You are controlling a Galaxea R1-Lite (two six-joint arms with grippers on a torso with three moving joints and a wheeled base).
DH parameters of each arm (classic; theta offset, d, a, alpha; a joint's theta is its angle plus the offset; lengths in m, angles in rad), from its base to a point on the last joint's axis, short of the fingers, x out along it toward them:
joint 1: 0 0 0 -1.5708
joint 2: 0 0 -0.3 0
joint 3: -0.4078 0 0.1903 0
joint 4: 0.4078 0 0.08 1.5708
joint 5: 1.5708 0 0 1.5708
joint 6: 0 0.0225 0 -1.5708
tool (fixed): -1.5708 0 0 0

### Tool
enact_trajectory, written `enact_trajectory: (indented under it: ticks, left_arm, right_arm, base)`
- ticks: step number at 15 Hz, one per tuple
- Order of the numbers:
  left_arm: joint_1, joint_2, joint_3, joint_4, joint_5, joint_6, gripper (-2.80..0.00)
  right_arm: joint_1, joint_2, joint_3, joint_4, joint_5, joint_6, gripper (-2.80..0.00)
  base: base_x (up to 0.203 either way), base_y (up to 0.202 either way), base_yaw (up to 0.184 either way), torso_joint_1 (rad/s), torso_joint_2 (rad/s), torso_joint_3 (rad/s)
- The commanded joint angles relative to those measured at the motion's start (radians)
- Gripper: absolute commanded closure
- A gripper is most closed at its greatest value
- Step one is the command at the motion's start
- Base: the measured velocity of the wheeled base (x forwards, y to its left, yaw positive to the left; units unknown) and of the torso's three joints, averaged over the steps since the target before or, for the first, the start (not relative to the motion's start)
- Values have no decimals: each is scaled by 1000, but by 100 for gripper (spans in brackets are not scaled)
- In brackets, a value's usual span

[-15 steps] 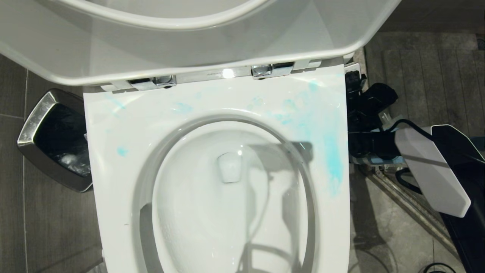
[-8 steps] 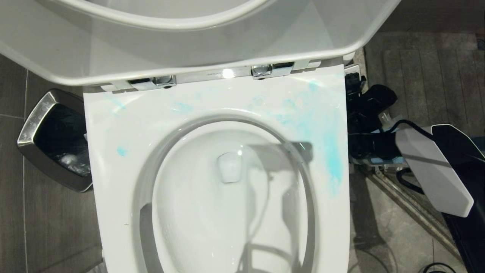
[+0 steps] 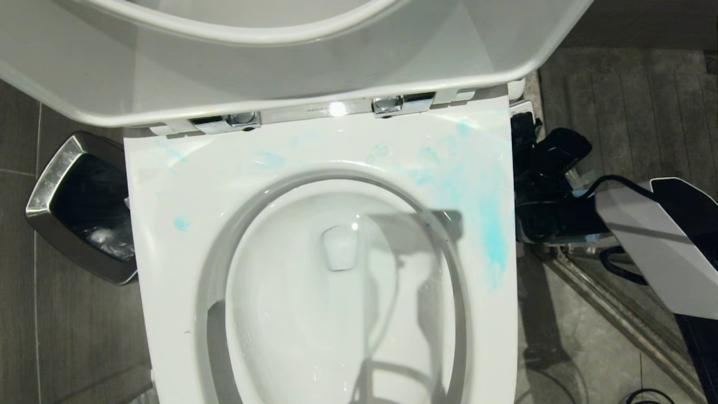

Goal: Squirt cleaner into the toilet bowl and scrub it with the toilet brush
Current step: Pour in the cleaning agent

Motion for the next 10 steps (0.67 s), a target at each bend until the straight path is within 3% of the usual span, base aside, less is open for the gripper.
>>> enact_trajectory:
  ticks: [1,10]
  left_arm:
    - [0,1,0,0,0,0,0]
    - [0,1,0,0,0,0,0]
  right_arm:
    - [0,-22,22,-6,-1,-3,0]
    - [3,-41,15,-6,0,-3,0]
  base:
    - [0,0,0,0,0,0]
    - [0,0,0,0,0,0]
